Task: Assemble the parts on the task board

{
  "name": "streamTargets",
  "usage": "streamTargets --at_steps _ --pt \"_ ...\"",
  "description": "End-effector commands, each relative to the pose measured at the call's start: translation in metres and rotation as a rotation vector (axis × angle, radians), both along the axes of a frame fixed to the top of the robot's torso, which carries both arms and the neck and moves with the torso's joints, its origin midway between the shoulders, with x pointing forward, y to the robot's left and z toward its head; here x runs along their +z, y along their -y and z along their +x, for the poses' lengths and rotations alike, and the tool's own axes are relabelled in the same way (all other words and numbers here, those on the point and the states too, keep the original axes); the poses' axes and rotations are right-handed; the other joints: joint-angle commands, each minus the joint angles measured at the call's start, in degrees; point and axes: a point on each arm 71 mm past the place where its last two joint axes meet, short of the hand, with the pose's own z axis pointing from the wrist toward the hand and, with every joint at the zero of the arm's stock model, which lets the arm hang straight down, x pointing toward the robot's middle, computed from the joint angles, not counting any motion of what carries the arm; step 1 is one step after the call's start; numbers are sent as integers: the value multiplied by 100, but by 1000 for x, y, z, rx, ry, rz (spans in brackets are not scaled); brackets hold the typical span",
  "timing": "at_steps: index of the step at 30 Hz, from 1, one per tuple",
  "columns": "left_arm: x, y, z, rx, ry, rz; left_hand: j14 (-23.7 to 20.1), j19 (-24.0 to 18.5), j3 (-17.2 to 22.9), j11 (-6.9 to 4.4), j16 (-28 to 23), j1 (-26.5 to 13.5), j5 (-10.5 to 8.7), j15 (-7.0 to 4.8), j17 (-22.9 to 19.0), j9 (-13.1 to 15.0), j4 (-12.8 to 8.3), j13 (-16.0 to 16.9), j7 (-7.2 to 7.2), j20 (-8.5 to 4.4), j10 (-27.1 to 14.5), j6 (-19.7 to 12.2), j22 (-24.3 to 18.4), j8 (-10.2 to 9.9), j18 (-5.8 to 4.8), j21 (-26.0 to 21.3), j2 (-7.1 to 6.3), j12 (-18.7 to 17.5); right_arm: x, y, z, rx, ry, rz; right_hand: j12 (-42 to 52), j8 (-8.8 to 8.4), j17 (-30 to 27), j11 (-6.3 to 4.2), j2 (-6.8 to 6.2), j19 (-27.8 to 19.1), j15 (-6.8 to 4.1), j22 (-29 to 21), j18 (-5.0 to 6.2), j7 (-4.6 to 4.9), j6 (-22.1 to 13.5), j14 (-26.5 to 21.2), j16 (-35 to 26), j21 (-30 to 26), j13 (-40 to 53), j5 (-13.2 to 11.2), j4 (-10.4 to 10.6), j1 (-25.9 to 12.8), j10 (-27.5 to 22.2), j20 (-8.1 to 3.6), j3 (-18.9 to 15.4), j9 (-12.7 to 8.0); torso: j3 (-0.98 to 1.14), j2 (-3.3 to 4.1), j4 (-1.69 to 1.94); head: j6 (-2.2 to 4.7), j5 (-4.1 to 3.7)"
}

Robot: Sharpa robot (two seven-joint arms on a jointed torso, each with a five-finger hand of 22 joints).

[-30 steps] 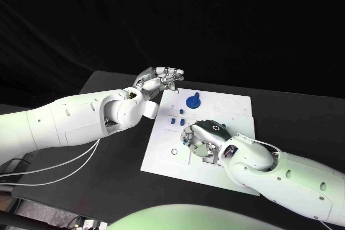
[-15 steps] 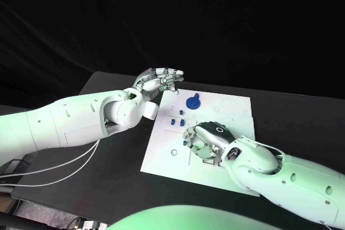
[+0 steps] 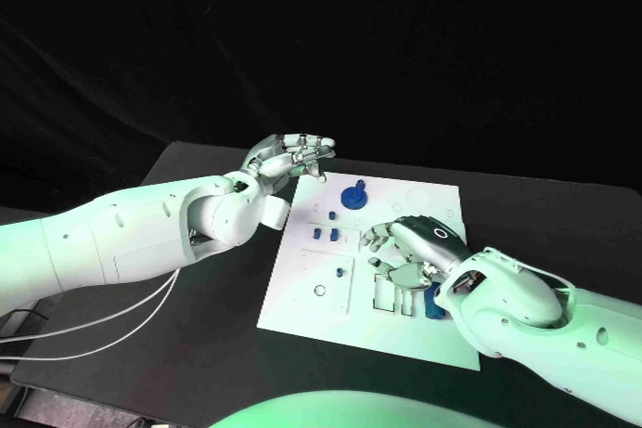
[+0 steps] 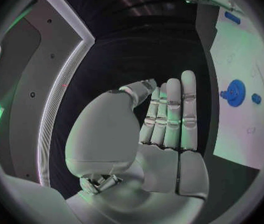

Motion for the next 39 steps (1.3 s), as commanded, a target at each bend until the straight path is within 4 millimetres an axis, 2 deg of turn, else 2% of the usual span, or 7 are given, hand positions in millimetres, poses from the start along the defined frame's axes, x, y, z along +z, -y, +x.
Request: streamTargets --at_steps 1,6,8,19,21,31,39 --pt "1 2 0 -21 7 -7 -50 -10 14 11 16 -11 30 -4 4 7 -34 7 1 24 -41 -42 -9 -16 30 -20 23 22 8 9 8 -34 -26 -29 -137 -110 -191 51 -160 -192 80 -177 130 7 -70 39 -132 -340 -94 93 88 -133 -288 58 -194 -31 -8 2 5 75 -108" --pt "1 2 0 -22 7 -7 -48 -8 14 12 21 -14 31 -3 6 9 -37 8 2 25 -49 -45 -7 -16 31 -18 28 28 14 27 27 -76 -55 -115 -207 -429 -846 87 -223 -644 105 -706 282 -66 -483 -268 -522 -1302 -273 93 339 -138 -947 108 -1061 -107 -7 4 6 112 -183" --pt "1 2 0 -23 6 -7 -48 -8 14 12 21 -14 31 -3 6 9 -37 8 2 25 -49 -45 -7 -16 31 -18 28 28 14 35 34 -96 -64 -141 -166 -555 -915 97 -159 -664 127 -795 304 -253 -685 -283 -548 -1455 -290 121 385 -22 -1079 111 -1304 -139 -7 10 12 116 -182" --pt "1 2 -1 -22 8 -8 -48 -8 14 12 21 -14 31 -3 6 9 -37 8 2 25 -49 -45 -7 -16 31 -18 28 28 6 52 47 -111 -120 -275 -23 -642 -1195 126 -5 -744 150 -1022 353 -267 -758 -368 -691 -1861 -294 45 538 225 -1303 133 -1915 -130 4 25 12 84 -154" --pt "1 2 -1 -22 9 -8 -48 -8 14 12 21 -14 31 -3 6 9 -37 8 2 25 -49 -45 -7 -16 31 -18 28 28 6 52 48 -114 -118 -273 139 -554 -1119 68 132 -593 103 -933 325 -176 -574 -274 -616 -1698 -272 -90 595 335 -1142 99 -2000 -81 6 22 16 80 -145" --pt "1 0 -1 -16 11 -5 -49 -8 16 11 26 -17 32 -3 8 13 -41 10 1 26 -54 -43 -7 -15 31 -18 38 37 9 51 48 -116 -99 -226 353 -323 -733 -47 425 -31 -19 -429 161 -107 38 9 -355 -850 -306 -317 612 676 -306 -25 -1612 -37 3 16 13 55 -130" --pt "1 0 -1 -15 11 -5 -49 -8 16 11 26 -17 32 -3 8 13 -41 10 1 26 -54 -43 -7 -15 31 -18 38 37 12 48 47 -112 -86 -183 204 -261 -556 -103 417 123 -59 -194 102 -120 384 70 -217 -508 -306 -377 698 647 150 -65 -1065 -35 6 14 8 54 -136"
